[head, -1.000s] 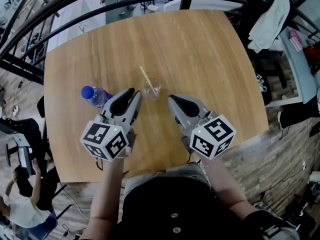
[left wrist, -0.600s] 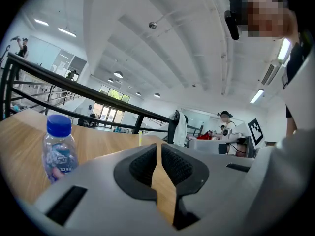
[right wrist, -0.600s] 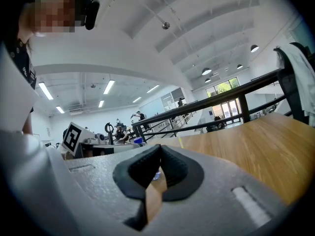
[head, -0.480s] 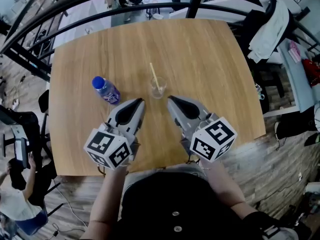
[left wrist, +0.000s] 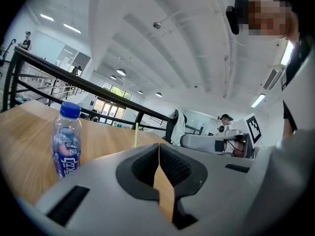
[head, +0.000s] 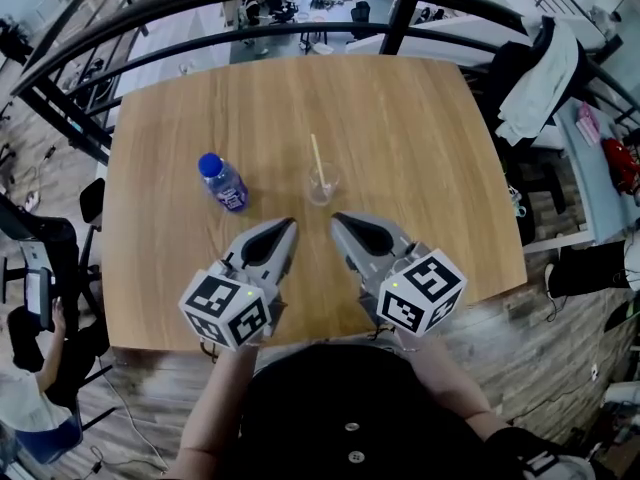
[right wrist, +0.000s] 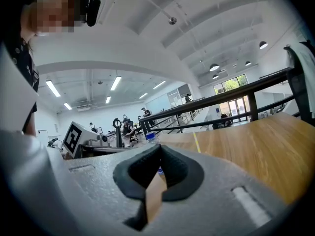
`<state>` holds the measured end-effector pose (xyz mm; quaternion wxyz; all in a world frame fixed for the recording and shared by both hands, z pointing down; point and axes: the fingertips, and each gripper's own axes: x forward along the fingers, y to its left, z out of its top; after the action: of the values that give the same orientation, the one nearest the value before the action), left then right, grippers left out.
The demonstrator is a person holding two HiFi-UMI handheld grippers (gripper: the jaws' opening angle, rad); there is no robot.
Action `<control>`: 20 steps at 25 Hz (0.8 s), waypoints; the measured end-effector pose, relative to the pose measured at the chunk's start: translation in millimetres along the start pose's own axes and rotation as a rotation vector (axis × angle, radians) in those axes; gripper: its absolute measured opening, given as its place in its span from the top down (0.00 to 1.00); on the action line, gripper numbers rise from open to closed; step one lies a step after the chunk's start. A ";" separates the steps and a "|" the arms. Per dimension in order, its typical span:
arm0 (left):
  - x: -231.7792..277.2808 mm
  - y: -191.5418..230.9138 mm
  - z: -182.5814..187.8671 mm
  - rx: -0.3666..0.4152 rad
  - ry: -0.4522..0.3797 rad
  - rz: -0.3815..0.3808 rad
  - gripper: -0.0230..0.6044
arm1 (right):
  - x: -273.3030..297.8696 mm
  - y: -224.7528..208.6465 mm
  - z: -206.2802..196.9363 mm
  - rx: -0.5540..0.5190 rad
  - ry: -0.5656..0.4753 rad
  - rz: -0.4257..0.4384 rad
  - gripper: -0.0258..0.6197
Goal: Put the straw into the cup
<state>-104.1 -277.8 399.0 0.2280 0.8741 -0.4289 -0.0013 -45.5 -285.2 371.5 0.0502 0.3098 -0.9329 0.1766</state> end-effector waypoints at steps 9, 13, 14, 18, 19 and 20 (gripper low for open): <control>-4.3 -3.4 -15.1 -0.024 0.033 0.008 0.94 | 0.3 5.6 -15.4 0.023 0.037 0.018 0.96; -5.3 -5.3 -22.9 -0.035 0.053 0.006 0.94 | 0.1 6.7 -25.6 0.039 0.056 0.020 0.96; -5.6 -4.9 -23.8 -0.039 0.054 0.009 0.94 | 0.5 7.0 -27.3 0.039 0.062 0.021 0.96; -7.5 -4.2 -26.9 -0.039 0.062 0.021 0.94 | 1.2 4.0 -33.4 0.037 0.083 0.017 0.96; -8.2 -4.0 -27.4 -0.039 0.062 0.026 0.94 | 0.7 3.0 -33.9 0.037 0.085 0.014 0.96; -8.8 -3.5 -27.7 -0.038 0.062 0.030 0.94 | 0.1 2.3 -33.9 0.036 0.085 0.011 0.96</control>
<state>-101.5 -258.3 420.8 0.2577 0.8626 -0.4348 0.0209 -47.5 -271.3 402.4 0.0831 0.2978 -0.9283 0.2068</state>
